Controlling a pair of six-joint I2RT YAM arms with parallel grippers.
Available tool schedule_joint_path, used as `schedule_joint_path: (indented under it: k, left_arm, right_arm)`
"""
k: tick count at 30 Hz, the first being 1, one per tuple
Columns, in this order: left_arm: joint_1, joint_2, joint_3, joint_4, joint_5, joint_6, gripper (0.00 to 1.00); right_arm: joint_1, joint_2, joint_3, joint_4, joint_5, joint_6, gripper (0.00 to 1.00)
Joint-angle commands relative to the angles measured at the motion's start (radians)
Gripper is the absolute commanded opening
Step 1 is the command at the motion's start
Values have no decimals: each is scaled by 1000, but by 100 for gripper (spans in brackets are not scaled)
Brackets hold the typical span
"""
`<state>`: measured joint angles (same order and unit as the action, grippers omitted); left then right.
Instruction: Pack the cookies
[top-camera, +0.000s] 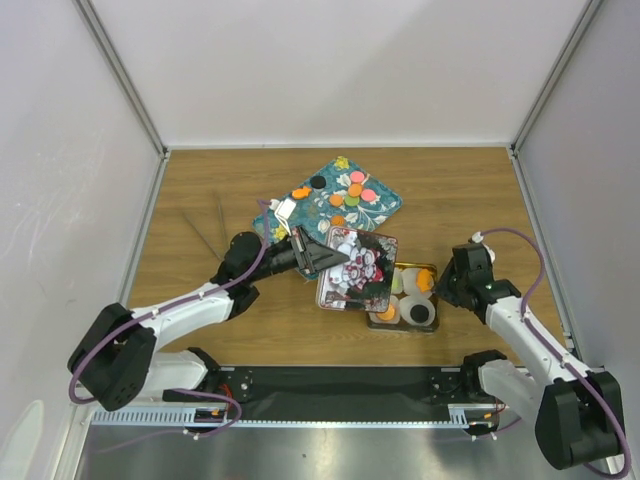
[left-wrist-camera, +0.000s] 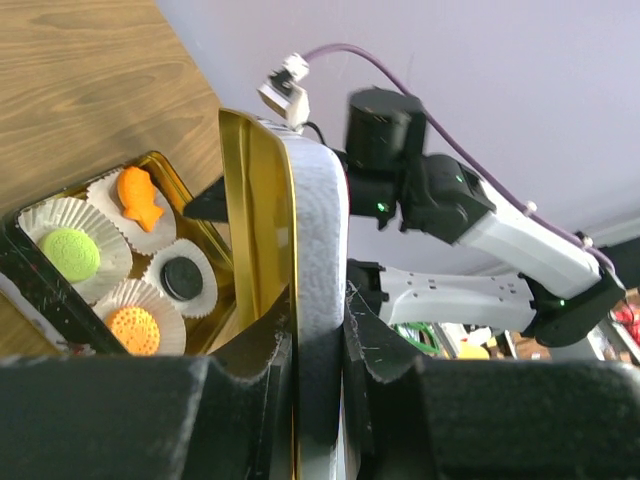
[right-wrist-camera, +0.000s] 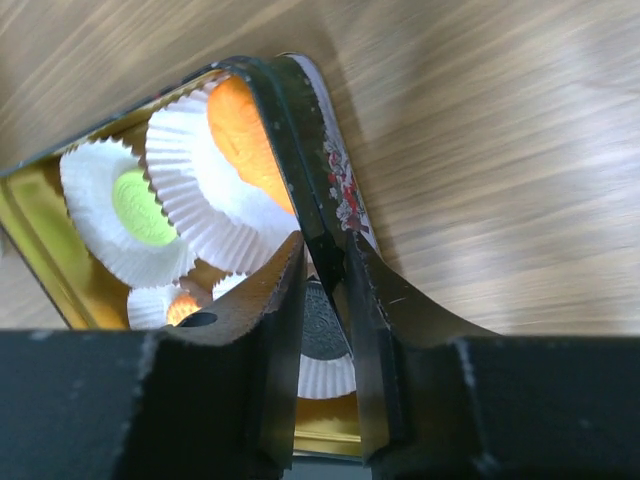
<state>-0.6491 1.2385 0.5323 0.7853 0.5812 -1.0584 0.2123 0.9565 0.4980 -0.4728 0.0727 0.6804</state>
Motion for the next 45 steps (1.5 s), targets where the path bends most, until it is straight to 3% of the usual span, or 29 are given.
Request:
schedule_joint_path:
  k: [1, 7, 12, 18, 23, 27, 45]
  left_arm:
    - [28, 15, -15, 81, 25, -23, 3]
    - [43, 67, -48, 143, 29, -44, 6]
    - [48, 163, -77, 297, 51, -121, 7]
    - [66, 274, -100, 472, 69, -209, 7]
    - [68, 317, -89, 534, 68, -247, 9]
    - [66, 345, -74, 552, 54, -279, 10]
    - [-24, 522, 54, 562, -73, -396, 21]
  right_arm:
    - [65, -25, 1, 62, 29, 76, 27]
    - [162, 10, 2, 109, 47, 130, 27]
    - [205, 42, 5, 167, 22, 154, 27]
    - [194, 5, 47, 80, 49, 137, 30]
    - [154, -73, 91, 10, 41, 113, 46]
    - [116, -114, 119, -36, 27, 90, 53]
    - [65, -174, 94, 79, -131, -8, 86]
